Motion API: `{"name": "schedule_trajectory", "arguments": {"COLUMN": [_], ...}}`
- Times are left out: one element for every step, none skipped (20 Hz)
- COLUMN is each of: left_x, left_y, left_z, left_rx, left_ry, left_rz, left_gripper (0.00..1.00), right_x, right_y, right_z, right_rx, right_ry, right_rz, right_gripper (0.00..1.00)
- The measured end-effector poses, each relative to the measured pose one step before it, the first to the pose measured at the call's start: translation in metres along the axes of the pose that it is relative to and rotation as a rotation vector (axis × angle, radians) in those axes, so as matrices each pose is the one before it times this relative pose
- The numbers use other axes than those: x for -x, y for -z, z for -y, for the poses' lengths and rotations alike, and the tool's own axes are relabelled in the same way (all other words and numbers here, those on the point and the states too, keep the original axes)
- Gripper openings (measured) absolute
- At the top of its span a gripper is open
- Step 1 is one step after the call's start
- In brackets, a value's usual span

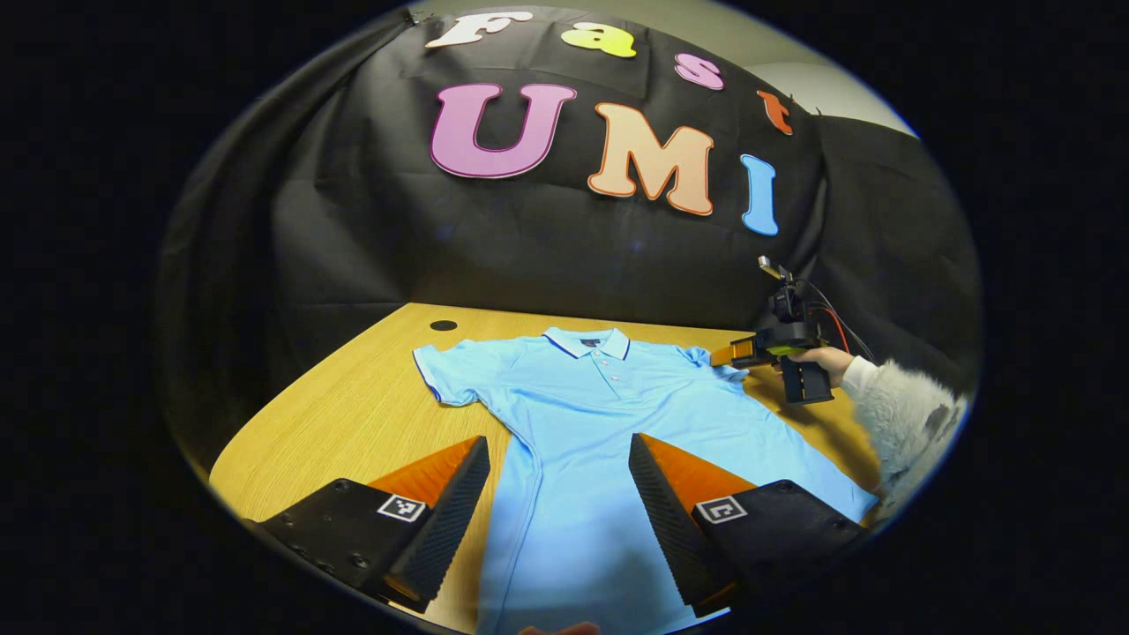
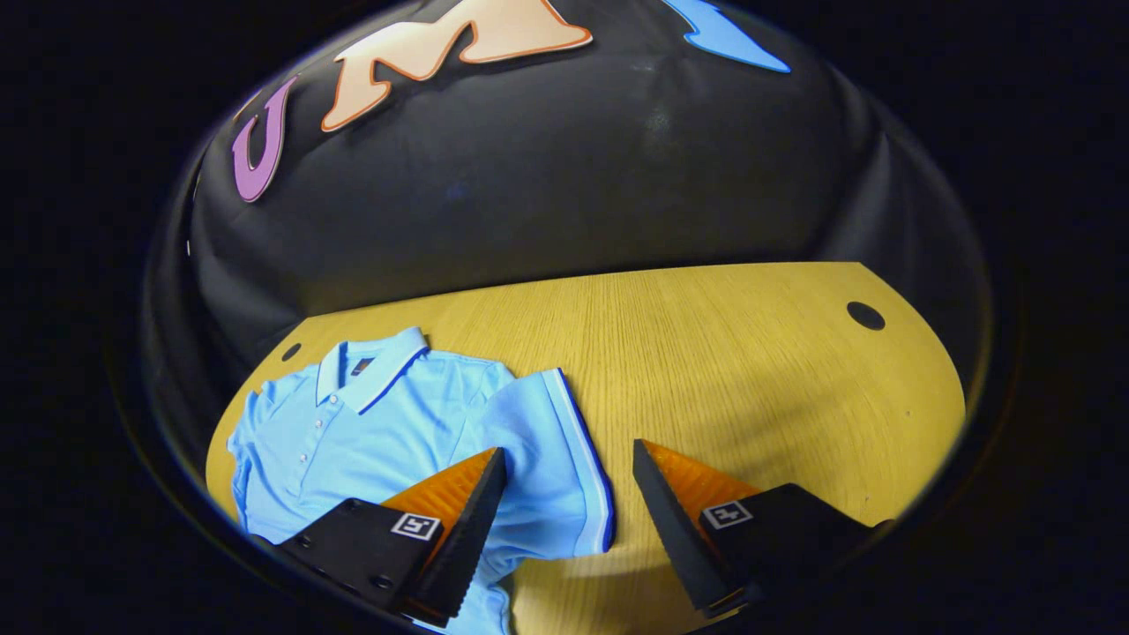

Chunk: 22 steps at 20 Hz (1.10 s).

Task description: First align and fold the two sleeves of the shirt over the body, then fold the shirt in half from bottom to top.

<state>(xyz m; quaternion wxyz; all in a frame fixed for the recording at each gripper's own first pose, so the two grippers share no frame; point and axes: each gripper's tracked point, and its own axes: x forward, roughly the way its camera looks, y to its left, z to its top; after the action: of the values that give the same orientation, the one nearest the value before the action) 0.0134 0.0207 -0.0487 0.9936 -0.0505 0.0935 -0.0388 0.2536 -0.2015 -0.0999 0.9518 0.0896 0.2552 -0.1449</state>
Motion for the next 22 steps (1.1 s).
{"name": "schedule_trajectory", "arguments": {"left_x": [-0.00080,-0.00058,-0.00029,-0.00067,0.00026,-0.00037,0.00026,-0.00067,-0.00051,0.00077,-0.00022,-0.00075,0.00015,0.00029,0.00028,-0.00021,-0.00011,-0.00053,-0.00025,0.00005,-0.00020,-0.00150], "left_y": [0.00045,0.00141,0.00068,0.00170,0.00076,0.00091,-0.00012,0.00052,-0.00001,0.00040,0.00076,0.00095,-0.00052,0.00001,-0.00057,0.00018,0.00000,-0.00009,0.00113,0.00060,0.00022,0.00082], "left_z": [-0.00001,0.00080,0.00104,0.00089,0.00087,0.00007,0.00038,-0.00035,-0.00029,0.00039,-0.00007,-0.00110,-0.00059,-0.00020,-0.00020,-0.00035,-0.00031,-0.00027,0.00043,0.00047,0.00010,0.00038], "left_rx": [0.00157,0.00407,0.00365,0.00185,0.00170,0.00119,0.00129,0.00242,0.00350,0.00266,0.00146,0.00094,0.00166,0.00094,-0.00029,-0.00096,0.00053,0.00212,0.00167,0.00030,0.00270,0.00718], "left_ry": [0.00074,0.00162,0.00294,0.00358,0.00168,0.00087,0.00058,-0.00076,0.00008,0.00057,-0.00071,-0.00144,-0.00068,-0.00046,-0.00073,-0.00075,-0.00061,0.00072,0.00176,0.00103,-0.00049,0.00193], "left_rz": [-0.00271,-0.00288,-0.00451,-0.00407,-0.00391,-0.00325,-0.00134,-0.00080,-0.00120,-0.00337,-0.00231,-0.00234,-0.00005,-0.00007,0.00049,0.00086,0.00008,0.00019,-0.00237,-0.00314,-0.00176,-0.00067], "left_gripper": [0.95,0.95,0.95,0.95,0.95,0.95,0.95,0.95,0.95,0.95,0.95,0.95,0.95,0.95,0.95,0.95,0.95,0.95,0.95,0.95,0.95,0.95], "right_x": [0.00031,0.00039,0.00107,0.00059,0.00060,0.00185,-0.00005,0.00102,0.00035,-0.00023,-0.00049,-0.00028,0.00032,0.00069,0.00169,0.00292,0.00297,0.00393,0.00351,0.00402,0.00189,0.00343], "right_y": [0.00010,0.00082,0.00069,0.00177,0.00067,0.00191,0.00146,0.00136,-0.00080,0.00066,-0.00012,-0.00046,-0.00174,-0.00251,-0.00391,-0.00274,-0.00587,-0.00679,-0.00715,-0.00710,-0.00615,-0.00112], "right_z": [0.00204,-0.00073,-0.00182,-0.00186,0.00087,-0.00014,-0.00105,-0.00225,-0.00026,-0.00019,-0.00056,0.00017,-0.00037,-0.00124,-0.00411,-0.00737,-0.00506,-0.00631,-0.01100,-0.01385,-0.01510,-0.01385], "right_rx": [0.01178,0.00274,-0.00454,-0.00634,-0.00210,-0.00251,-0.00761,-0.01259,-0.01208,-0.00978,0.00078,0.00747,0.00998,0.00450,-0.00572,-0.00122,0.00802,0.00900,-0.00211,-0.01356,-0.02128,-0.01713], "right_ry": [0.00597,-0.00408,-0.00887,-0.01037,-0.00430,-0.00781,-0.00753,-0.00909,-0.00014,0.00393,0.00351,0.00682,0.00901,0.00815,-0.00156,-0.01340,-0.00387,-0.00935,-0.02127,-0.03766,-0.03850,-0.03043], "right_rz": [-0.00033,-0.00358,-0.00746,-0.00857,-0.00724,-0.00729,-0.00653,-0.00930,-0.00385,-0.00266,0.00208,0.00574,0.00919,0.00981,0.00990,0.01296,0.02067,0.02482,0.02487,0.02227,0.01731,0.00647], "right_gripper": [0.86,0.82,0.75,0.66,0.53,0.40,0.28,0.25,0.11,0.07,0.03,0.03,0.03,0.03,0.02,0.02,0.02,0.02,0.02,0.01,0.02,0.02]}}
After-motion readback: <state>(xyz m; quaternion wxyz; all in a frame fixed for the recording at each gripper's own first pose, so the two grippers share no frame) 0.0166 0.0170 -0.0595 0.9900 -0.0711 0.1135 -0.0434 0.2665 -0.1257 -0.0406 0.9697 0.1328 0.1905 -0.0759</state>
